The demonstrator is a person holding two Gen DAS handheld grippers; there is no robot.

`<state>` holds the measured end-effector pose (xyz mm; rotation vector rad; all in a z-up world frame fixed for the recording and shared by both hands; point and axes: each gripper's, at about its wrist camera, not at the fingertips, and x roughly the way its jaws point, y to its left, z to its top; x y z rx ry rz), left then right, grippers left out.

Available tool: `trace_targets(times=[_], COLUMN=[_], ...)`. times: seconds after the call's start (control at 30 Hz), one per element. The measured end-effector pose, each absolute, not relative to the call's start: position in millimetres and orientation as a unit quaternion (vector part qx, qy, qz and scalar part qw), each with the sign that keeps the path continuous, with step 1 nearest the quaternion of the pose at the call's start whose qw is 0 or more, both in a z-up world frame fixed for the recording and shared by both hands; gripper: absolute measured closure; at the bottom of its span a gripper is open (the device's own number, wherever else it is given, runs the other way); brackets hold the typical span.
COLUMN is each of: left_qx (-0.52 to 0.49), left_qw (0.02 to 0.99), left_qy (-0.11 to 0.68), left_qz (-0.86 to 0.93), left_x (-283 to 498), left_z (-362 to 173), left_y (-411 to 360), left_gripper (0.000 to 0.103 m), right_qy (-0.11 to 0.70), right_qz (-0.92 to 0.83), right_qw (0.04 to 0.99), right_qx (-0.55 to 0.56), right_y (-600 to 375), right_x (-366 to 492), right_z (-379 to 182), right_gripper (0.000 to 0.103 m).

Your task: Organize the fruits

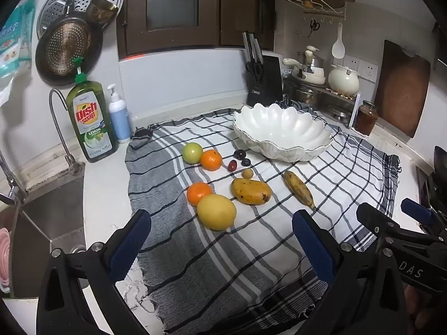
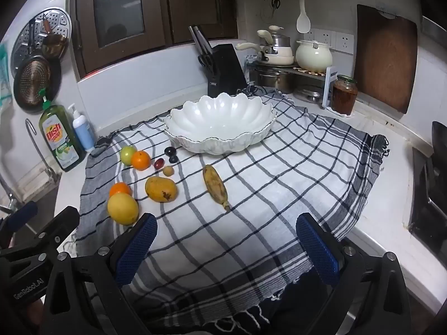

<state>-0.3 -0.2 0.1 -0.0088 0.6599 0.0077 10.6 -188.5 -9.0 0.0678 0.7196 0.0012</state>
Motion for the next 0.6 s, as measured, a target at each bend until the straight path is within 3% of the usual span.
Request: trace_targets(times=[0.6], left_qx=[-0.014], left_qw=[0.945], left_qy=[0.327], left_qz=[-0.008], left_x=[-3.2], left_z=[1.8], left_y=[-2.4], left_gripper=[0.000], right_qy=[0.355], right_qz=[0.001], right_qw=[0.934], right_qx=[0.035], right_y=[-189.2], right_x=[9.5], right_z=[-11.2], right_gripper=[0.002])
